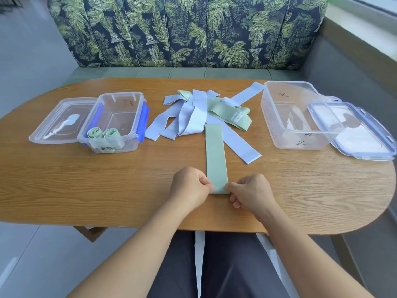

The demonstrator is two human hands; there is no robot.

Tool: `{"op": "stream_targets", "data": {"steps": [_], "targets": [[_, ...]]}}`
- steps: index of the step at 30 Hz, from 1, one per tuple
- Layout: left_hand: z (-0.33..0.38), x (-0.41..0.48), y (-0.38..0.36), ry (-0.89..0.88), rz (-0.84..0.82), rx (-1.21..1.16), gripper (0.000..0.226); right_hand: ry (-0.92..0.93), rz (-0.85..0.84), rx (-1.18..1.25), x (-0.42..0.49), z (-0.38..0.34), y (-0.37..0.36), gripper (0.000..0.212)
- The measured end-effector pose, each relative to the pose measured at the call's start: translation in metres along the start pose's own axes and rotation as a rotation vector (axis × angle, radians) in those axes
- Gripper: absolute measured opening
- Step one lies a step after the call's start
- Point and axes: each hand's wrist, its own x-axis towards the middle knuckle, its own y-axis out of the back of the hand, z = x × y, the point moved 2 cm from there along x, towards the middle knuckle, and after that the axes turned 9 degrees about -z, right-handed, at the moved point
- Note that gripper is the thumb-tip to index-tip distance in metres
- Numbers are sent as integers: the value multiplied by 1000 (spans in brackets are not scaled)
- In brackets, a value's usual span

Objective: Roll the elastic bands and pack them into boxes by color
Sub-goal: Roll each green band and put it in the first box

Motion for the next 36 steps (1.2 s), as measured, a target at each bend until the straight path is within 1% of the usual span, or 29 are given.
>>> {"op": "stream_targets", "data": {"steps": [5, 8, 12, 16, 19, 22, 25, 29, 31, 34, 36], "targets": [[-1, -7, -4, 20, 5, -3, 7, -2, 4, -16, -8, 2, 0, 26], [0, -4, -5, 26, 53, -2, 12, -1, 20, -53, -7, -2, 0, 27], [4, -2, -6, 3, 135, 53, 11, 3, 44, -97, -5, -7, 0, 32], [4, 1, -6, -37, 136, 55, 16, -37, 49, -139, 0, -11, 0, 33], [0, -1, -9, -73, 133, 50, 12, -60, 61, -153, 3, -13, 0, 32], [-3, -2, -11, -79, 161, 38, 18, -72, 76, -169, 4, -15, -1, 33], [-1, 1, -8, -52, 152, 33, 12, -65, 83, -174, 3, -15, -1, 36], [2, 5, -1, -5, 100, 55, 3, -14, 82, -126, 0, -11, -3, 38], [3, 6, 0, -2, 84, 45, 4, 14, 82, -74, -3, -8, -4, 34], [4, 9, 1, -2, 63, 35, 4, 35, 76, -2, -6, -7, -6, 18], [3, 11, 1, 1, 60, 5, 5, 41, 77, 28, -6, -7, -7, 13]]}}
